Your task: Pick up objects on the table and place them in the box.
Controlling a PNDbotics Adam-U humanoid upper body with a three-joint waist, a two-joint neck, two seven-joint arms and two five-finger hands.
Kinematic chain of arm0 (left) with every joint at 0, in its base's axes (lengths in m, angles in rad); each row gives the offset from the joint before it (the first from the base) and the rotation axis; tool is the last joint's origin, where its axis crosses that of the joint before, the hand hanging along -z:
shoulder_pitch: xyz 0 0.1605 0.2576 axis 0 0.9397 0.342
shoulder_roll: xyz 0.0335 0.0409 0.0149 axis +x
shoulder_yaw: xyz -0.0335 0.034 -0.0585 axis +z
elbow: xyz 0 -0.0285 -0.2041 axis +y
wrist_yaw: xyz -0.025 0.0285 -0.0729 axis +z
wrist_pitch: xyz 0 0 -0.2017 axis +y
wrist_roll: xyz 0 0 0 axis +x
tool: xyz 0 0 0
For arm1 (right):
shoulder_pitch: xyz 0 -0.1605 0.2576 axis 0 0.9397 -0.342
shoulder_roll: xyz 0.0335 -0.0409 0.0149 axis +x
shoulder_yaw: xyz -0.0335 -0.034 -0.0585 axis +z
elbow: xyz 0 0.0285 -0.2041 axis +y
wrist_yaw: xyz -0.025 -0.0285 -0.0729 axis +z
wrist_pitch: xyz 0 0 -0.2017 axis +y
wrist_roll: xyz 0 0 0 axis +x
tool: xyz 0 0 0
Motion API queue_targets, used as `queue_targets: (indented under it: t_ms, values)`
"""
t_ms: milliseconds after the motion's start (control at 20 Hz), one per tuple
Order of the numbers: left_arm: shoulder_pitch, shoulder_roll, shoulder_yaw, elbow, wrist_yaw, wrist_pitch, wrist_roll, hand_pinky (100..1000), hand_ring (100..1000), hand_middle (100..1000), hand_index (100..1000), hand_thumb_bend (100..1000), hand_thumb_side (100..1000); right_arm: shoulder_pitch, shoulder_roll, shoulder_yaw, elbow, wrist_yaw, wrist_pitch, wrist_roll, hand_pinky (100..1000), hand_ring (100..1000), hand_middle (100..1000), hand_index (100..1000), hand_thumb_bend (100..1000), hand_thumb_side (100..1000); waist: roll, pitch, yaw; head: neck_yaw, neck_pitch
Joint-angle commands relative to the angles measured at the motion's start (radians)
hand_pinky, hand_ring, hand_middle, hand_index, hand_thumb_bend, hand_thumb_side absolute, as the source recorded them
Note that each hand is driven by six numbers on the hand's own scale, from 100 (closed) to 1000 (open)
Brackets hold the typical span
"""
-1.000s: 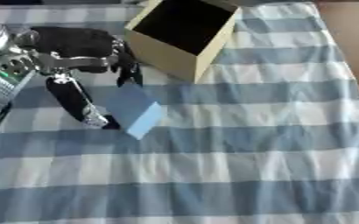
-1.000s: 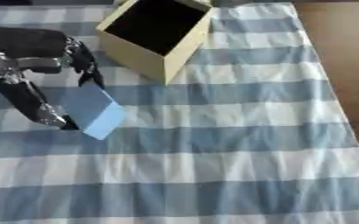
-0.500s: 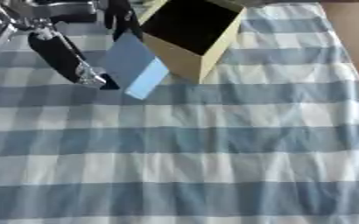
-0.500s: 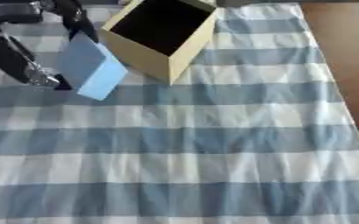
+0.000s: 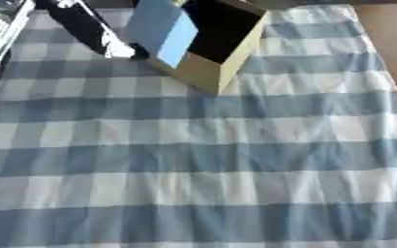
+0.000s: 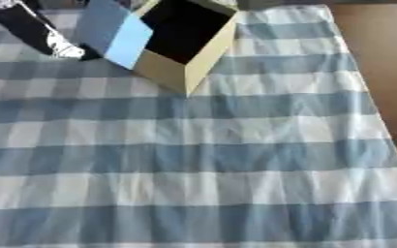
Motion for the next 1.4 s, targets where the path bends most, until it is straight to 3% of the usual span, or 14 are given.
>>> queue_targets:
  t_ms: [50,350,650,900,950,1400]
  values:
    - [-0.036,-0.007,0.039,0.057,-0.037,0.016,0.065,536,582,434,439,100,173,-0.019,-0.021,-0.002,-0.02,-0.007,-0.004,0.006,716,761,663,827,100,957,0.0,-0.019,-0.009,0.02,-0.016]
    - [-0.057,-0.027,0.057,0.134,-0.112,0.022,0.165,537,581,435,435,100,145,-0.032,-0.015,0.007,-0.02,-0.013,-0.009,0.017,717,759,663,828,100,956,0.005,-0.015,-0.038,0.048,-0.047]
    - [-0.074,-0.039,0.084,0.215,-0.179,0.015,0.218,499,524,439,432,100,147,-0.041,-0.007,0.009,-0.02,-0.02,-0.011,0.025,717,758,662,828,100,959,0.012,-0.001,-0.066,0.073,-0.072]
    - [-0.071,-0.061,0.073,0.244,-0.175,-0.017,0.201,361,447,437,426,100,138,-0.041,-0.006,0.001,-0.02,-0.028,-0.009,0.02,714,756,660,829,100,965,0.012,0.02,-0.073,0.077,-0.079]
    - [-0.072,-0.065,0.07,0.247,-0.174,-0.022,0.192,284,446,436,425,100,140,-0.042,-0.006,0.0,-0.02,-0.03,-0.008,0.019,714,756,660,829,100,965,0.013,0.024,-0.073,0.077,-0.08]
    - [-0.092,-0.096,0.072,0.269,-0.181,-0.03,0.177,275,450,441,427,100,155,-0.052,0.002,0.002,-0.02,-0.045,-0.009,0.024,714,754,656,828,100,970,0.026,0.049,-0.094,0.088,-0.089]
